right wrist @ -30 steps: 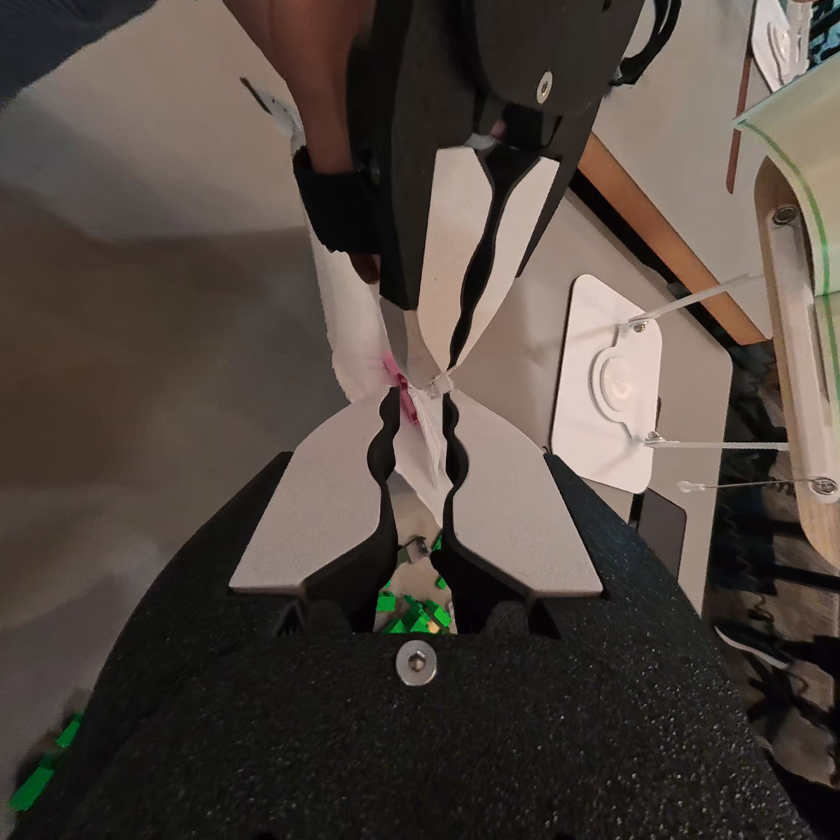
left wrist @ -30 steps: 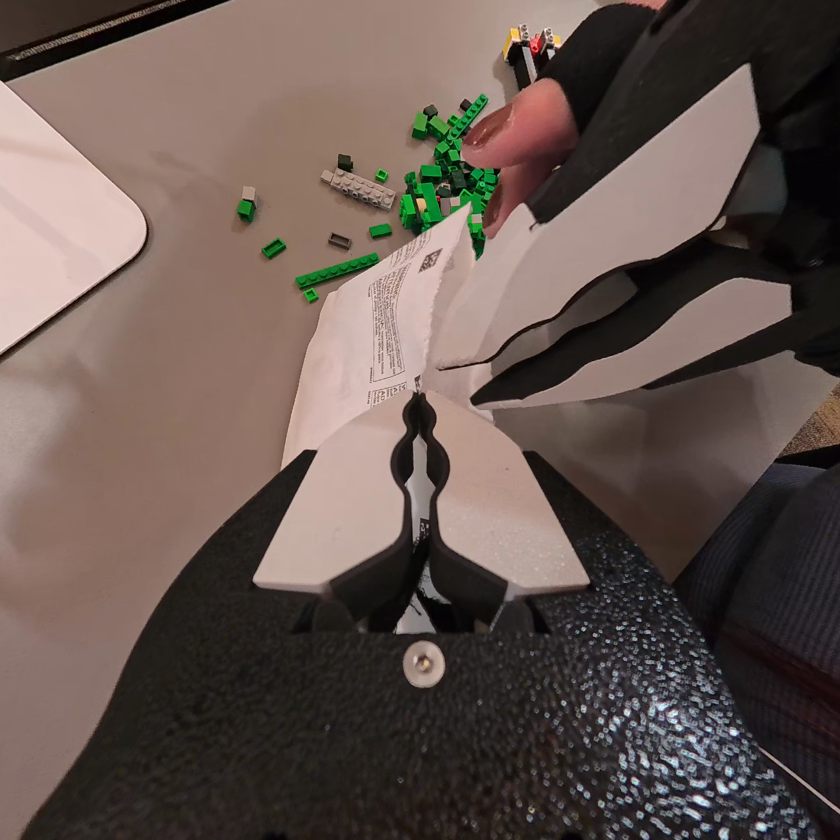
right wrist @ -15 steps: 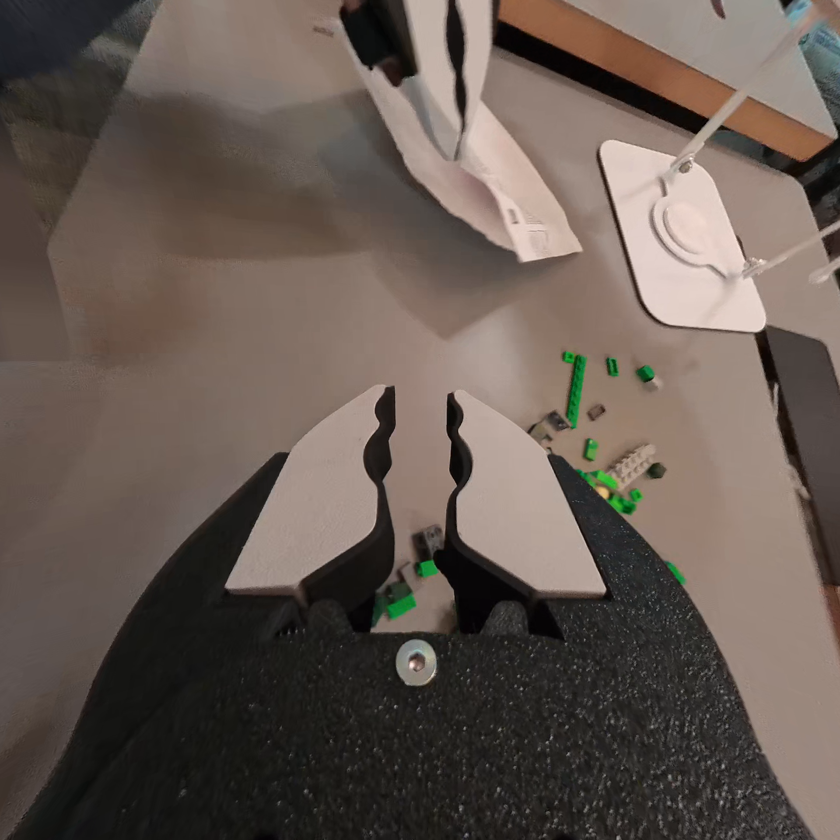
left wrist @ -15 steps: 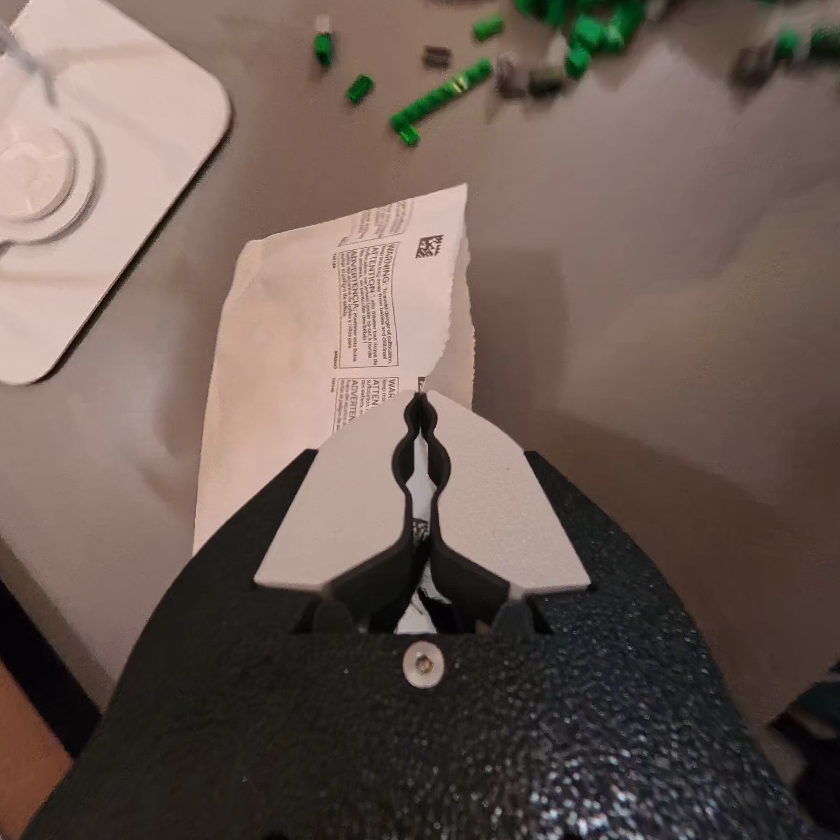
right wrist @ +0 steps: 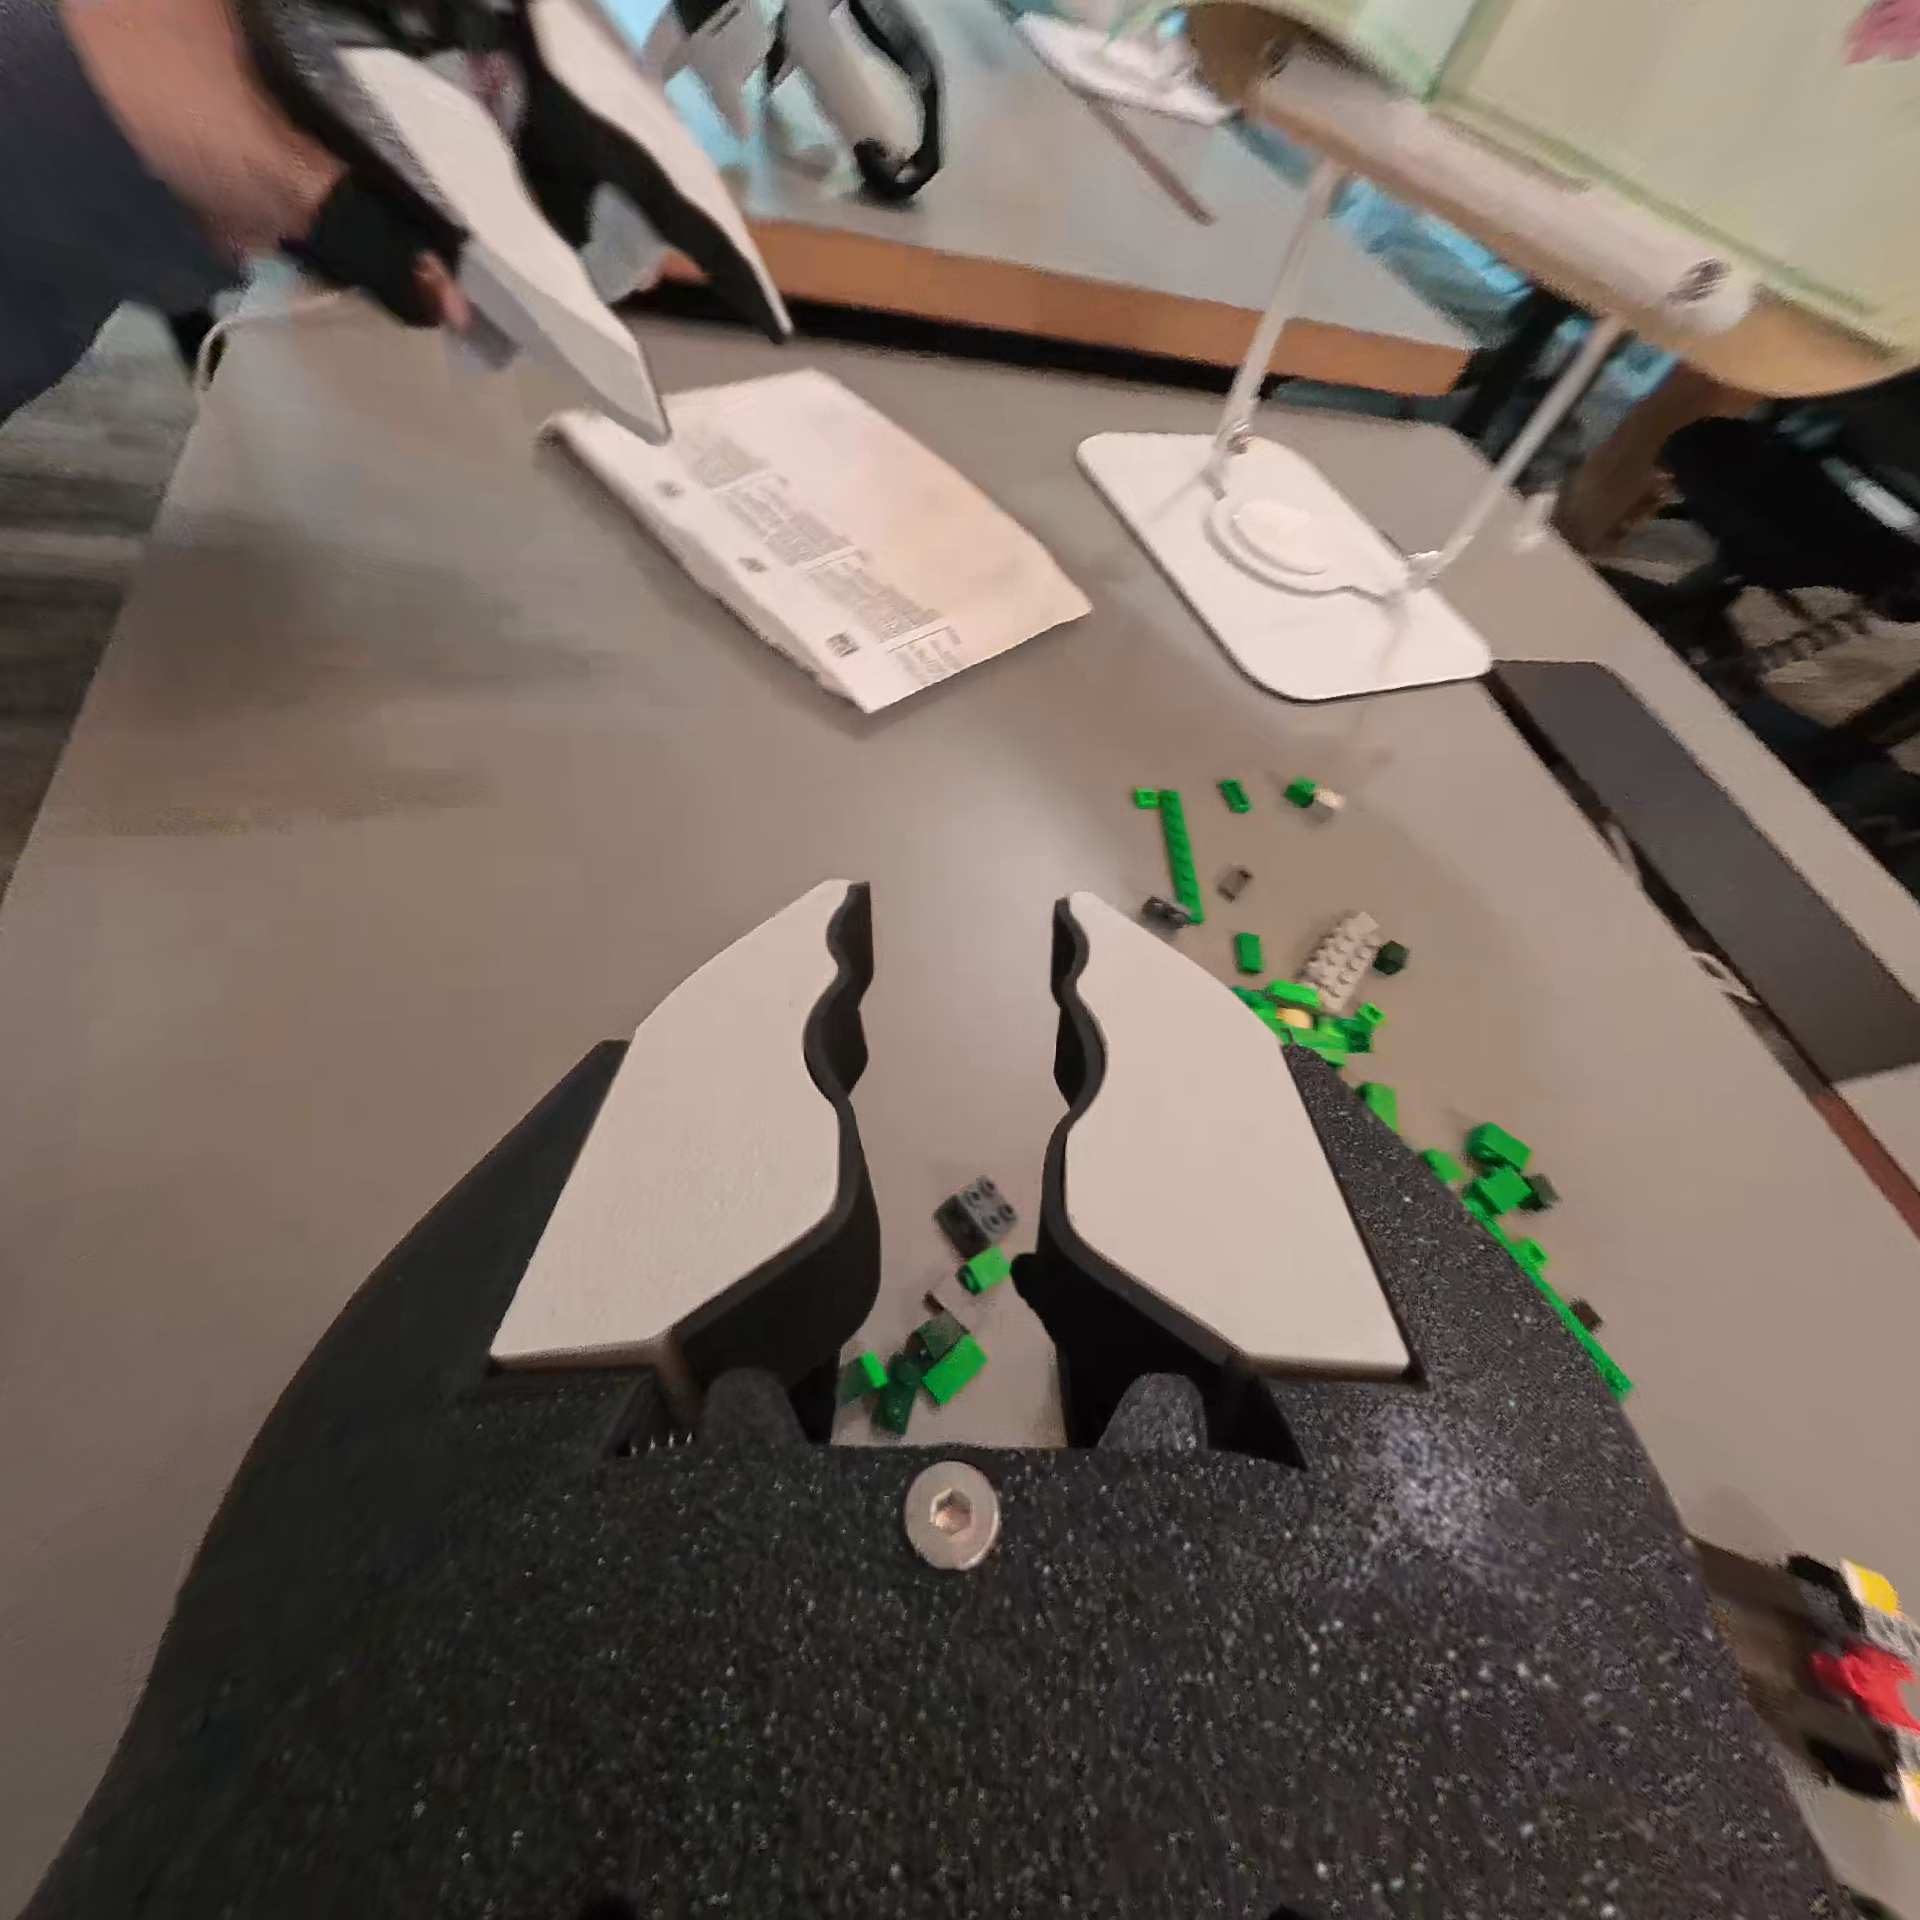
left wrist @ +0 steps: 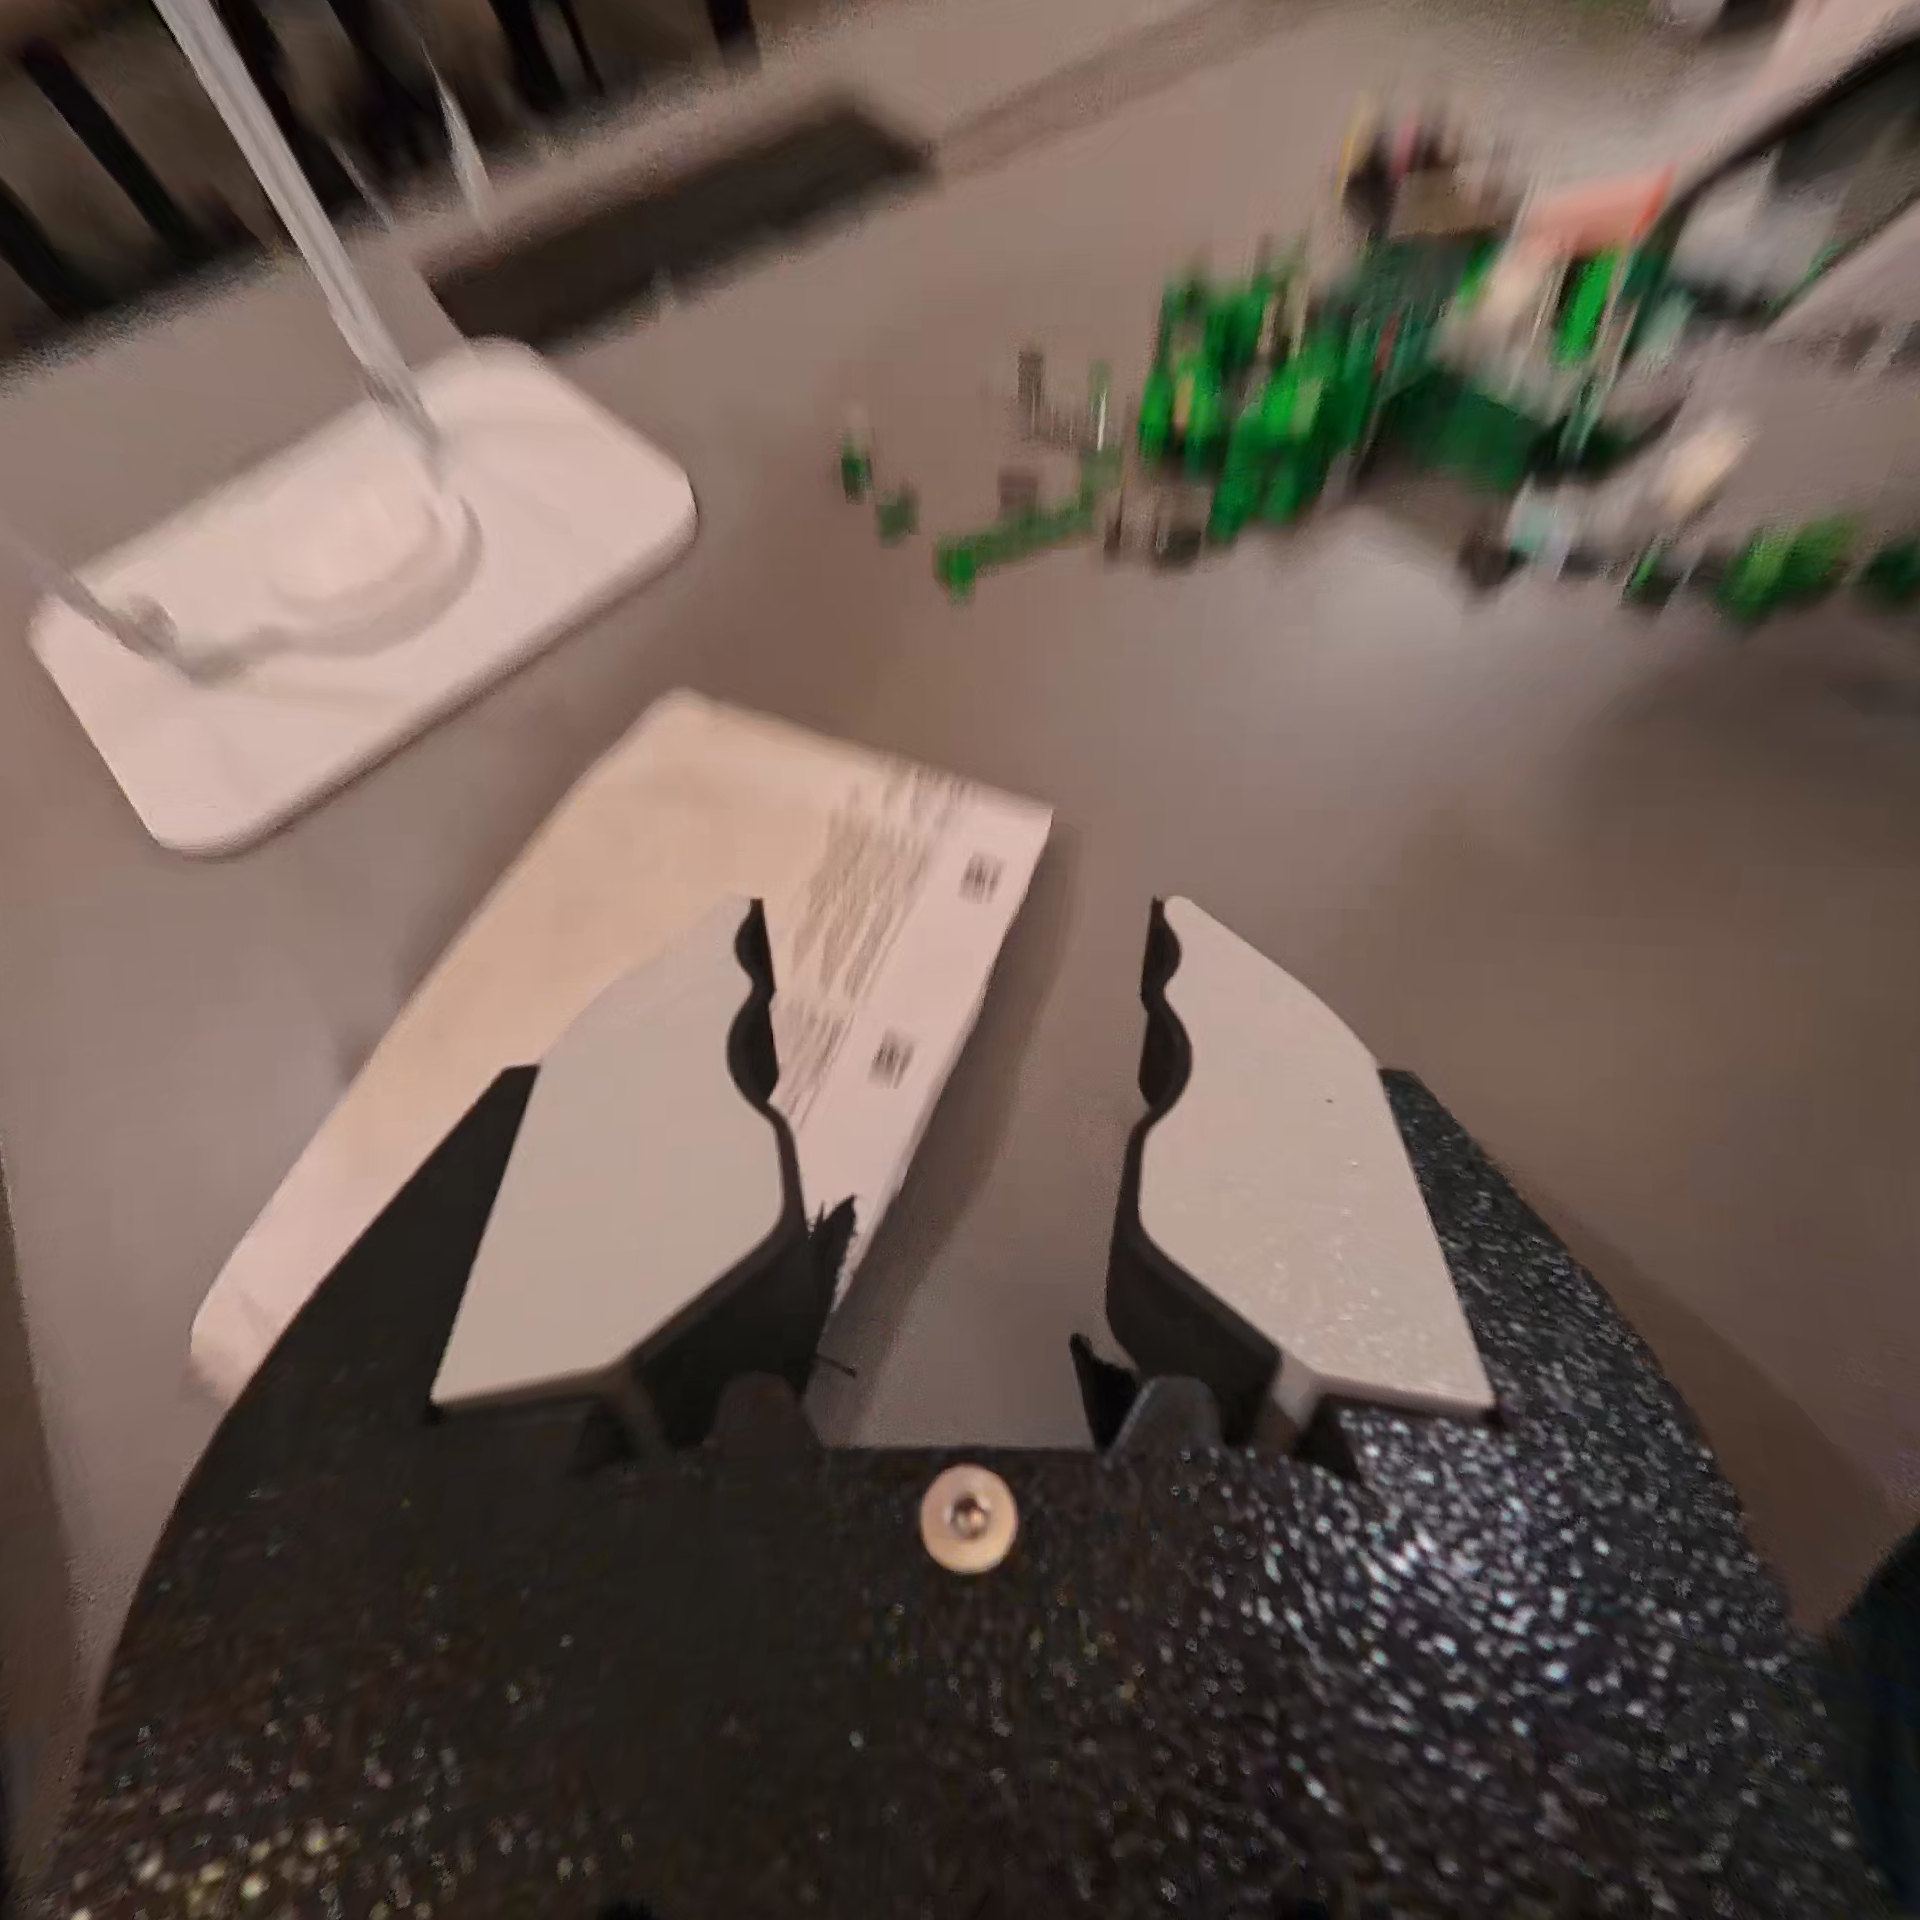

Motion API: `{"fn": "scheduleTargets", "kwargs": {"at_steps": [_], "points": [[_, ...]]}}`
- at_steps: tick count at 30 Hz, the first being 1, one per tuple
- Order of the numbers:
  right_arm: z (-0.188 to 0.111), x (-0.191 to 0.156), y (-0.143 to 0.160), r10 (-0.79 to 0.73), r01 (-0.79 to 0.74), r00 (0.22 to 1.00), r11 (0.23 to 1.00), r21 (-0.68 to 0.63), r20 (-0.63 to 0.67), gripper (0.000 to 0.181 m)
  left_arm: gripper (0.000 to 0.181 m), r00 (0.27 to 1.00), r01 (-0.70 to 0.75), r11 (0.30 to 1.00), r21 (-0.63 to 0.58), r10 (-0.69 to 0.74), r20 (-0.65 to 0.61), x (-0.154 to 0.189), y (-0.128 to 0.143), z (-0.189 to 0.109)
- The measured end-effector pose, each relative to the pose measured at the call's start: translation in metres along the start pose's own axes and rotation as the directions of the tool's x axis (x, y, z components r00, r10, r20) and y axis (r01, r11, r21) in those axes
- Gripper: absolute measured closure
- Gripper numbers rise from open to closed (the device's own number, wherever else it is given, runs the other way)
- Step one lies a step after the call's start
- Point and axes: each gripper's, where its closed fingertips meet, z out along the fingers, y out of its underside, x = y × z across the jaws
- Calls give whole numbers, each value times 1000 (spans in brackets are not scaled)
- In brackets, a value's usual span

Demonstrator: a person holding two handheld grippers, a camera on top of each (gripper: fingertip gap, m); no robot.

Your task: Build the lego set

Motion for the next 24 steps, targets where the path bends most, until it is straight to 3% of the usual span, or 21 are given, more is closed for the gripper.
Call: {"fn": "scheduleTargets", "kwargs": {"at_steps": [1,4,6,10,12,15,19,24], "points": [[-3,6,-2,24,-23,999,999,31,-38,151,117,1000,9,992,125,-12,24,6,-24,-2],[-10,24,-5,96,-78,984,989,123,-148,168,181,994,-29,917,398,-14,106,28,-77,4],[-12,34,-3,122,-91,968,985,149,-218,178,181,984,-58,907,418,-19,176,33,-88,21],[-10,51,7,181,-138,936,978,159,-302,181,181,994,91,848,522,-109,5,57,-126,42],[-5,61,2,223,-168,921,967,192,-321,181,181,991,45,849,526,-106,87,43,-135,58],[11,80,-25,278,-194,910,941,277,-308,181,181,969,-48,842,537,-91,228,14,-138,91],[47,126,-64,281,-158,890,928,337,-358,181,181,969,-66,795,603,-93,229,9,-134,131],[100,179,-98,269,-99,890,903,419,-369,180,181,988,-115,782,613,26,153,32,-125,146]]}}
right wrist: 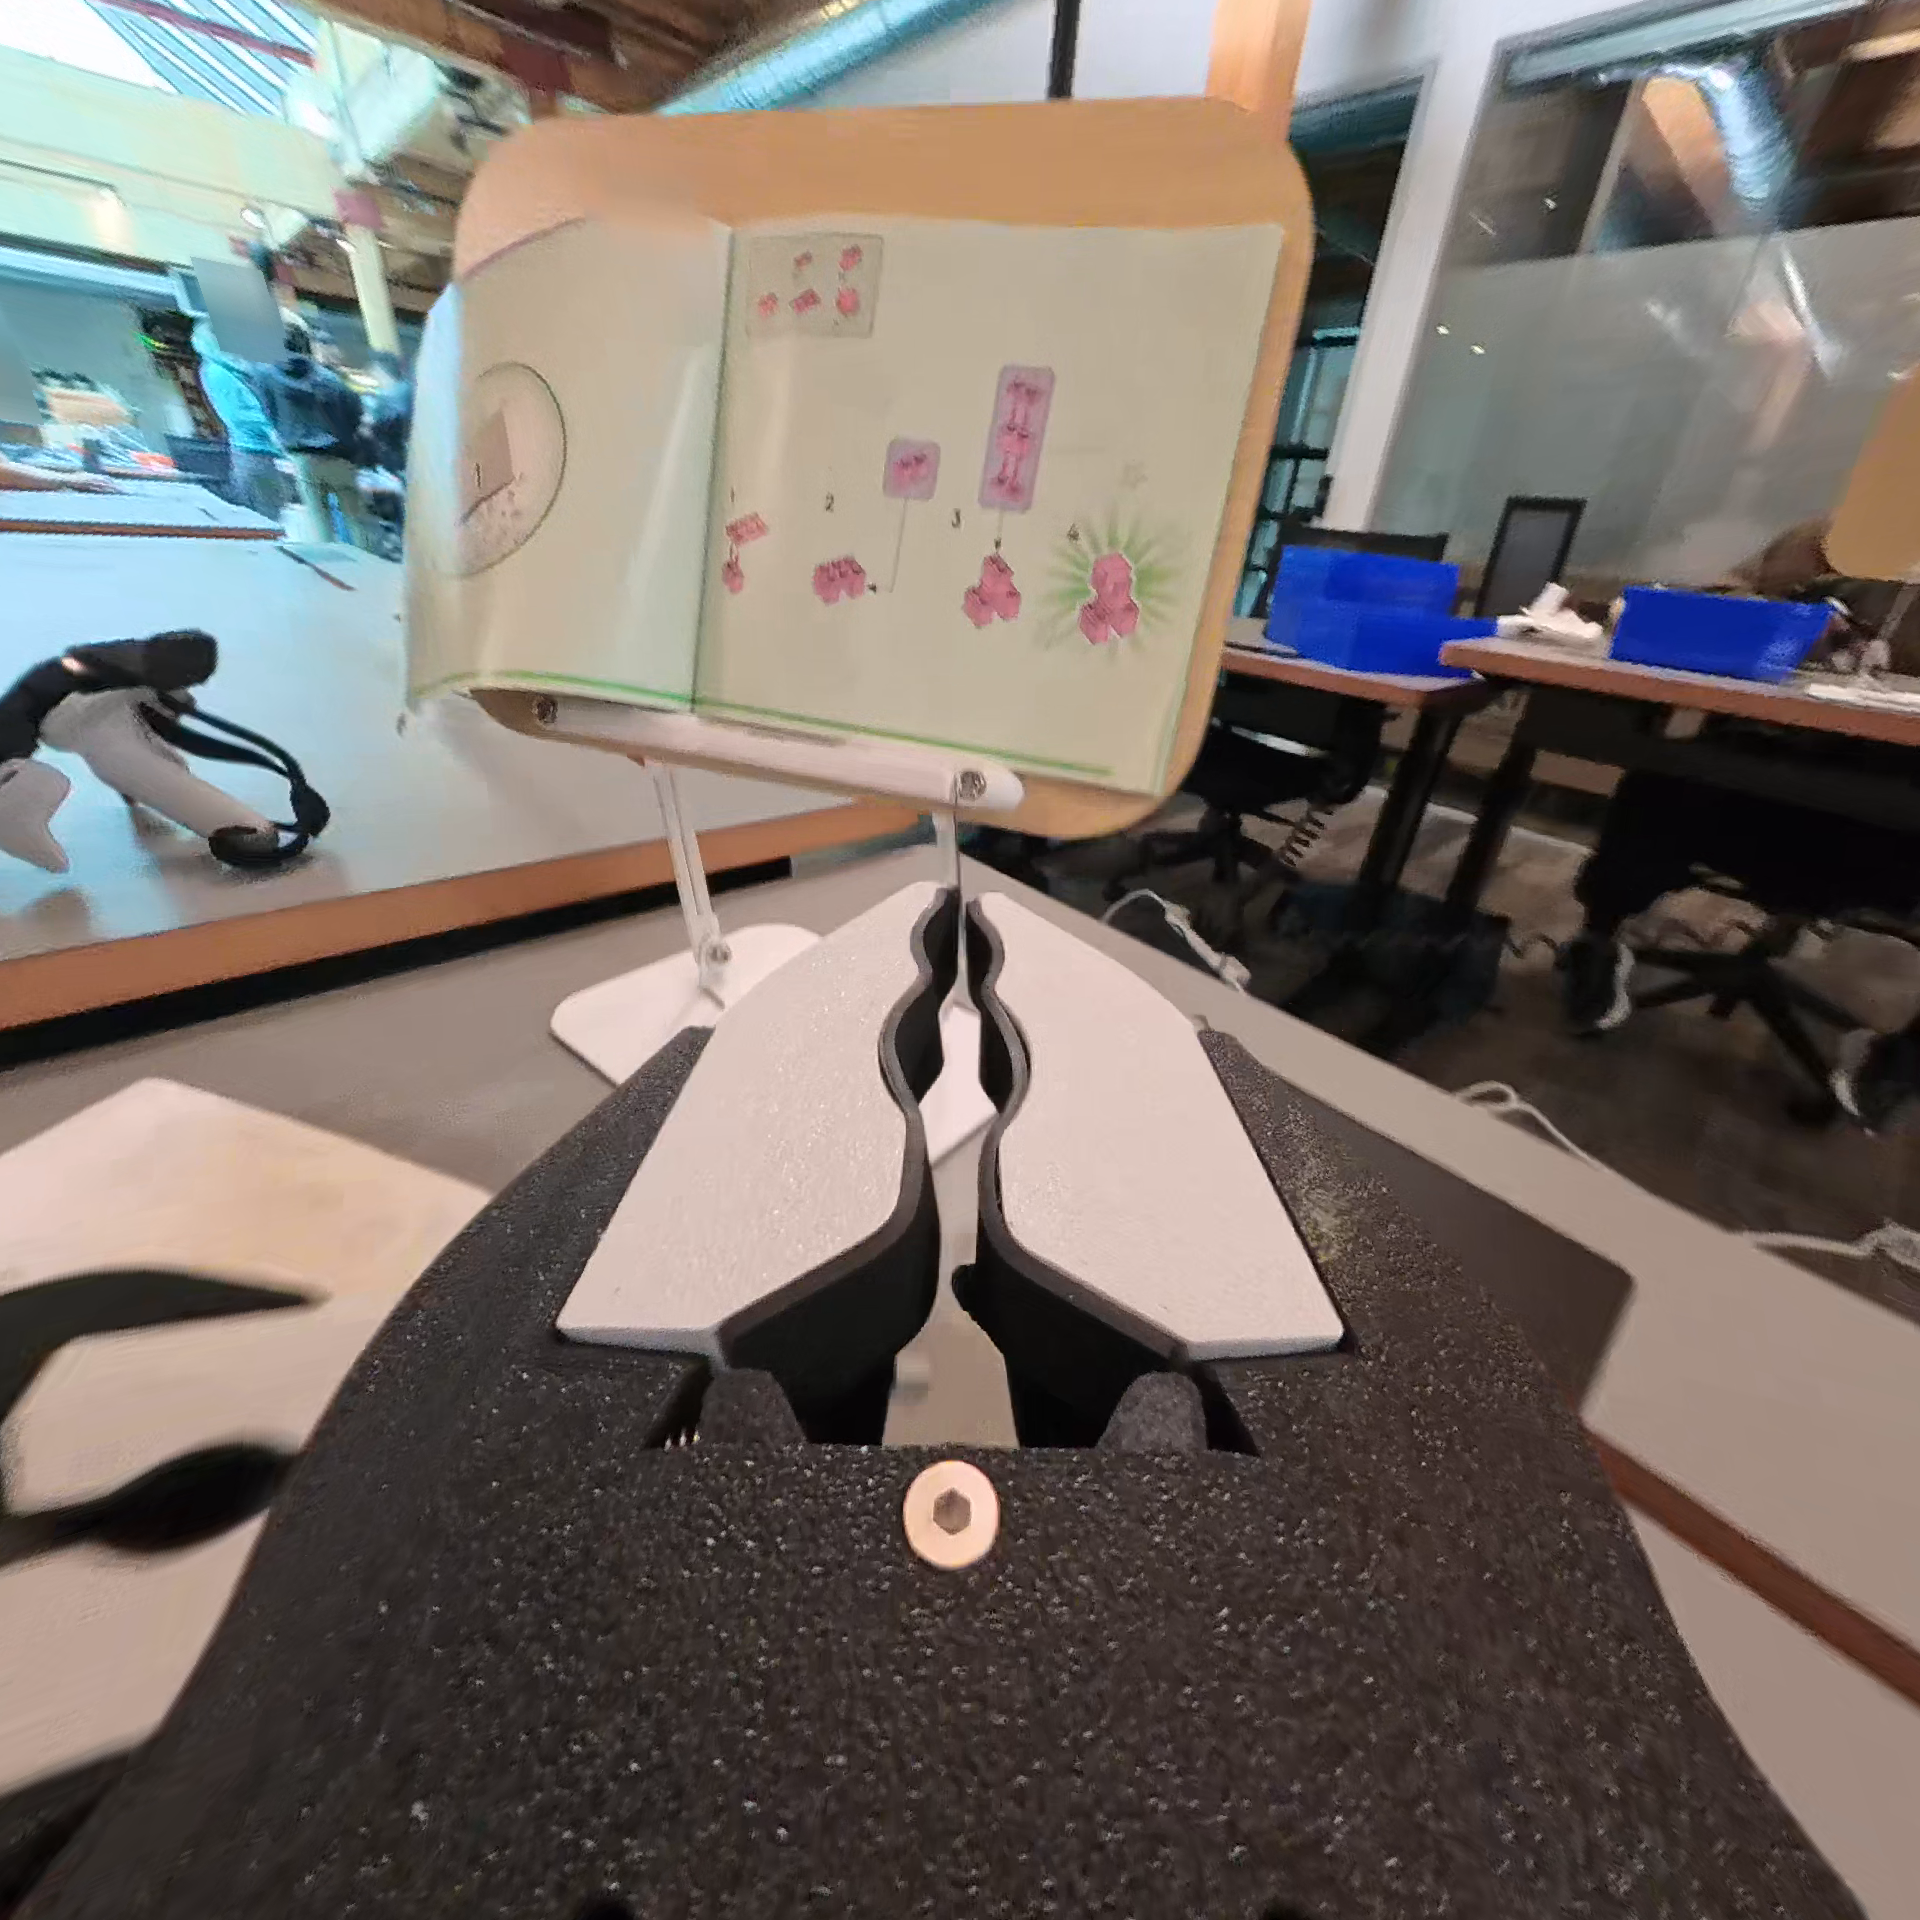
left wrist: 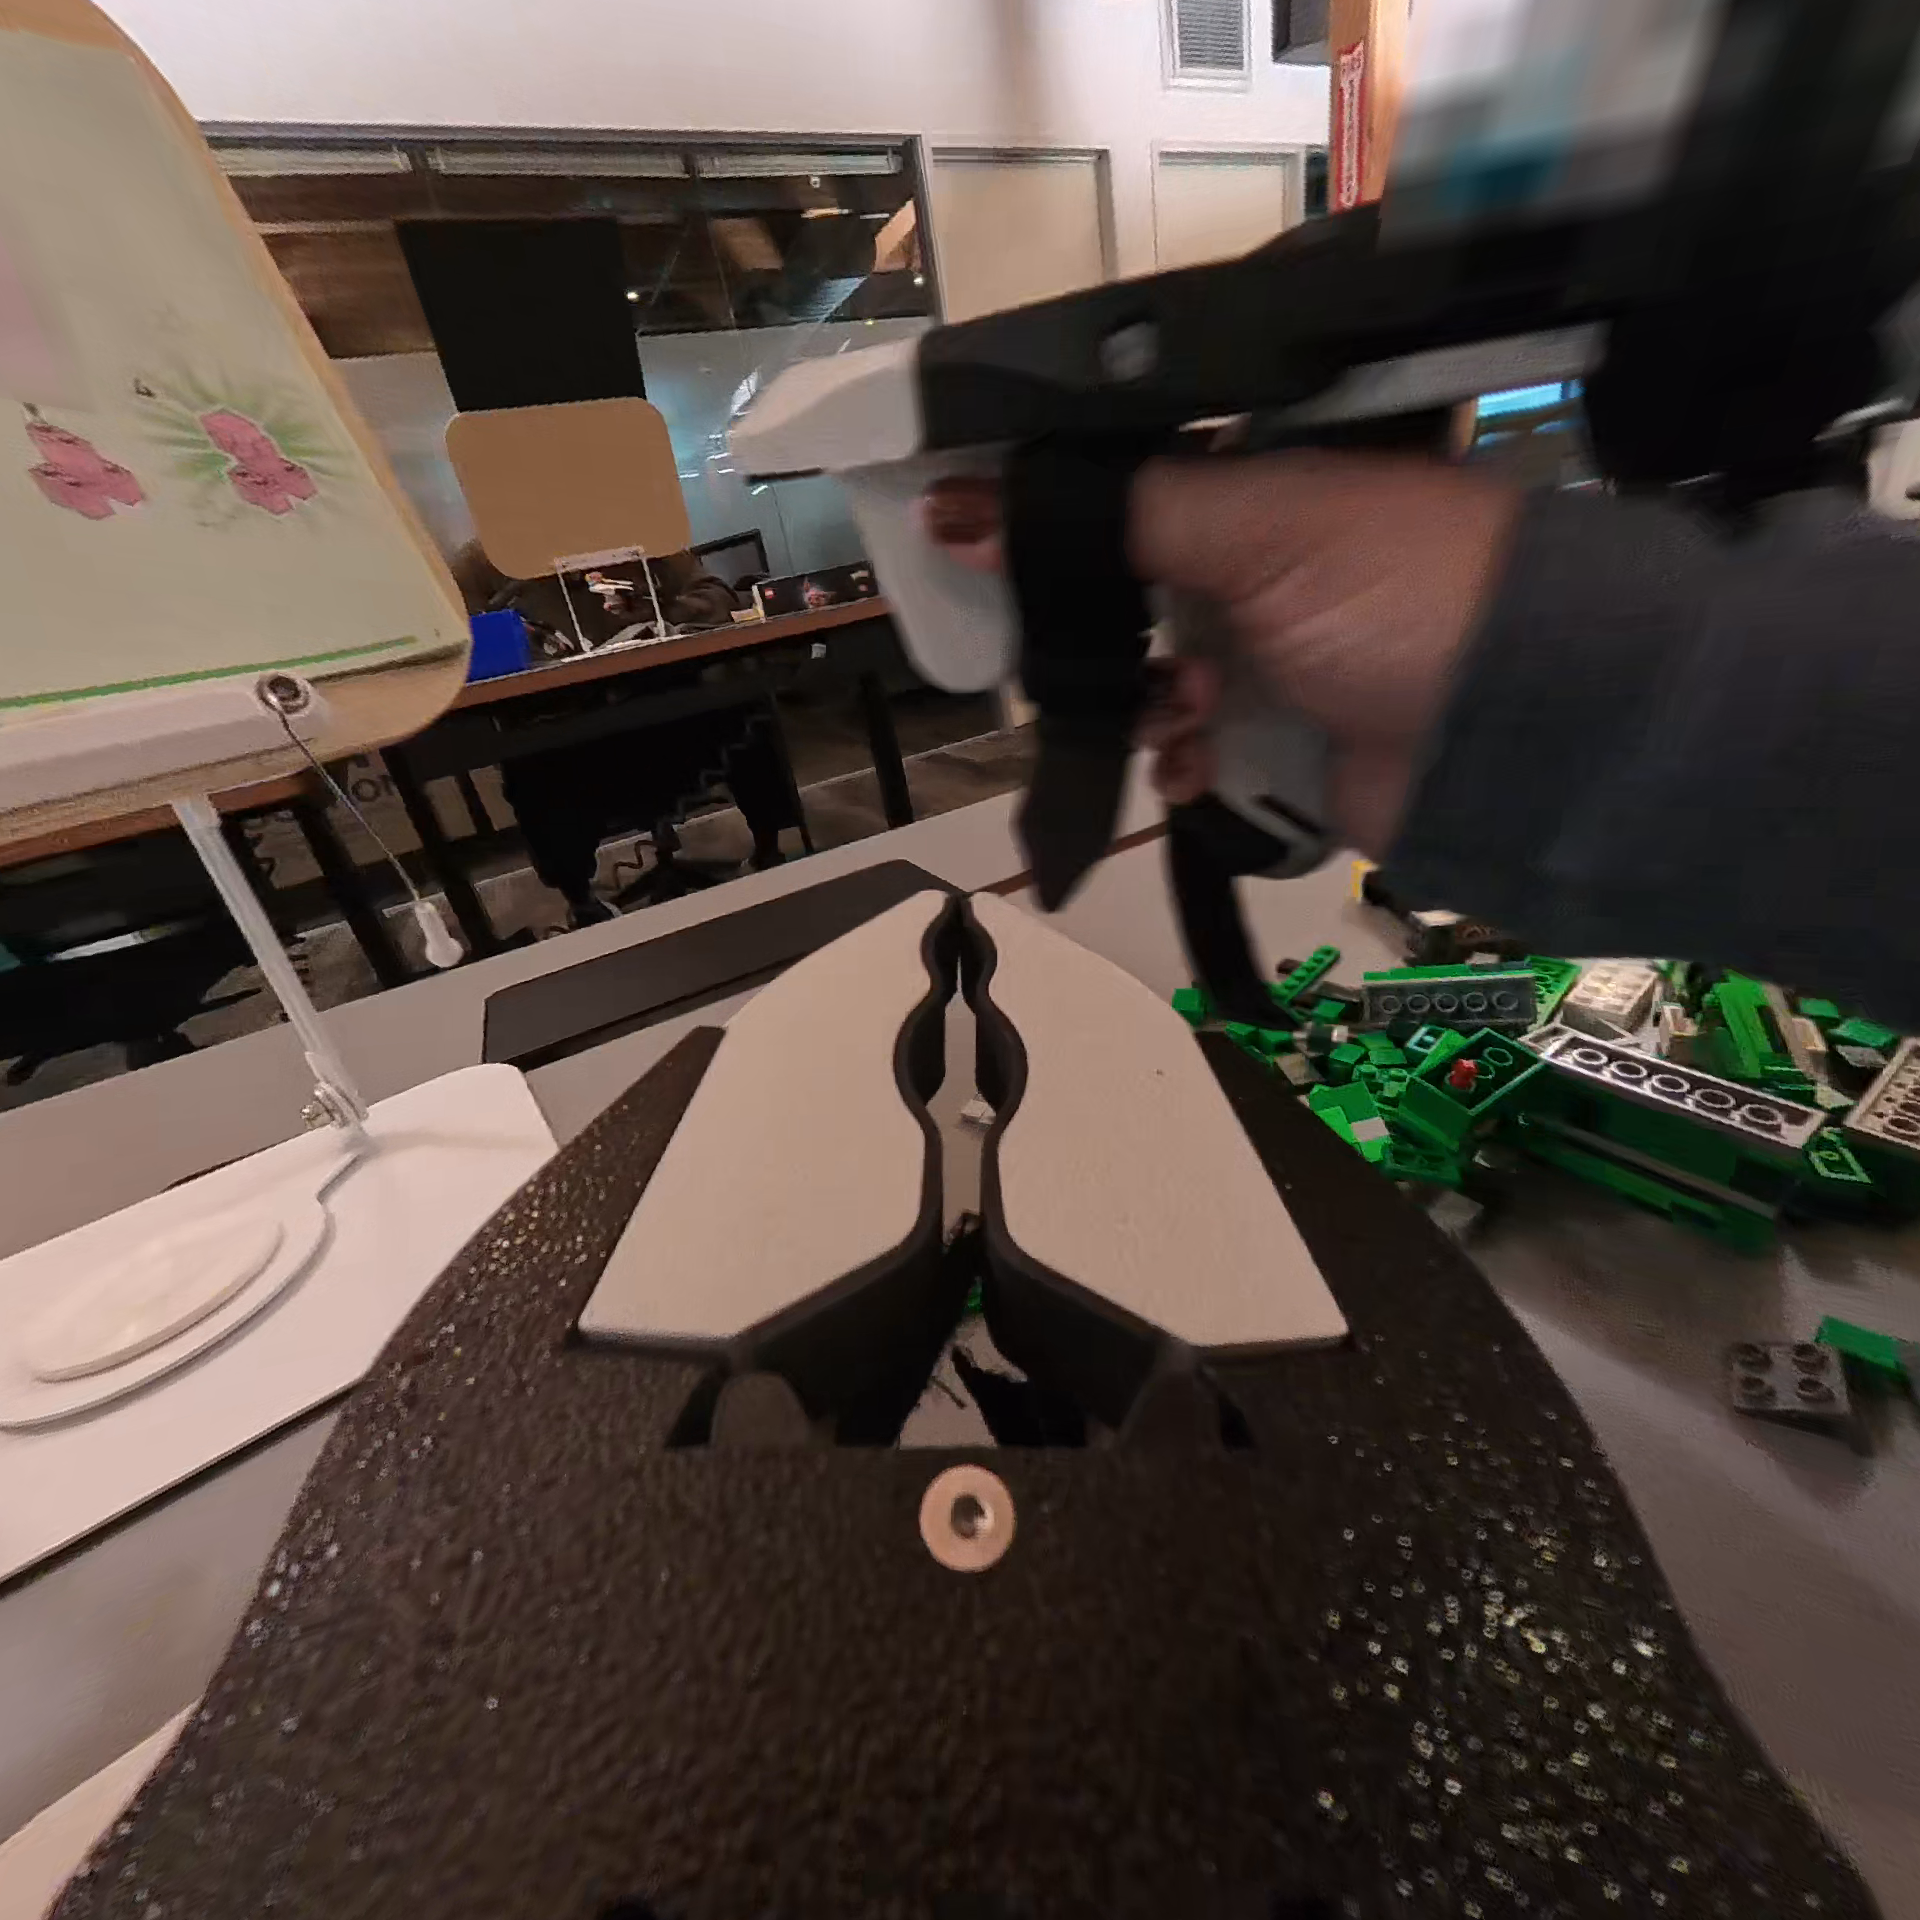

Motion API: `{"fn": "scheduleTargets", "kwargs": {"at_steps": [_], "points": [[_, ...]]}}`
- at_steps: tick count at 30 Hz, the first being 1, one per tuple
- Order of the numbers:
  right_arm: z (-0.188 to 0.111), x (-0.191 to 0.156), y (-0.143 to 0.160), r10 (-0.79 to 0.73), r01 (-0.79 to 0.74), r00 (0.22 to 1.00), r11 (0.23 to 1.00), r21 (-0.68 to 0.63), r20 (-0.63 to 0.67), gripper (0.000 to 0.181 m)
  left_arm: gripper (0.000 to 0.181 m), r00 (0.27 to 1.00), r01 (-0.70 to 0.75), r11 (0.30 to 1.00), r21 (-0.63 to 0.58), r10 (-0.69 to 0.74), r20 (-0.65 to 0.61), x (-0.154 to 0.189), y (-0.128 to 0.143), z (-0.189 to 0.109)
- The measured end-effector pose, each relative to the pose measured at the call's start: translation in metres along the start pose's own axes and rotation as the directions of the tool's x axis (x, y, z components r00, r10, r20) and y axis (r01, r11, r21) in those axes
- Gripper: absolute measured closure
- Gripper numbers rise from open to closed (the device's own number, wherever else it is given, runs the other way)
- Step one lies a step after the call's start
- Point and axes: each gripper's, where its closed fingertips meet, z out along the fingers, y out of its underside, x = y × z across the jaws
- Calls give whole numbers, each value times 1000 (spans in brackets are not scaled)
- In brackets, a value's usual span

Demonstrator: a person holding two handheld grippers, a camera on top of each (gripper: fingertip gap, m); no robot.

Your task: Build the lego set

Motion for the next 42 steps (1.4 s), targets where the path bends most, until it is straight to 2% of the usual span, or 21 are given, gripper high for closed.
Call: {"fn": "scheduleTargets", "kwargs": {"at_steps": [4,8,11,15,22,29,34,42], "points": [[51,20,-2,-61,64,996,997,49,-63,175,181,996,55,997,57,-59,68,-16,-5,-4],[95,35,17,-86,87,992,996,5,-92,164,181,985,160,984,72,-164,52,-22,-3,-6],[115,48,30,-59,59,987,998,-4,-149,161,181,982,180,981,77,-183,36,-20,-4,-6],[129,56,32,-6,16,980,999,49,-200,160,181,983,184,981,67,-184,-1,-11,-4,-3],[134,59,36,15,4,966,997,76,-257,162,181,984,171,984,50,-169,-48,0,-4,1],[137,59,35,25,-5,968,997,78,-249,167,181,985,161,986,34,-158,-72,4,-2,3],[136,54,32,17,2,973,997,81,-232,177,181,987,140,990,25,-138,-82,8,-2,4],[139,60,35,39,-24,968,998,63,-246,176,181,987,135,991,18,-133,-94,10,-1,5]]}}
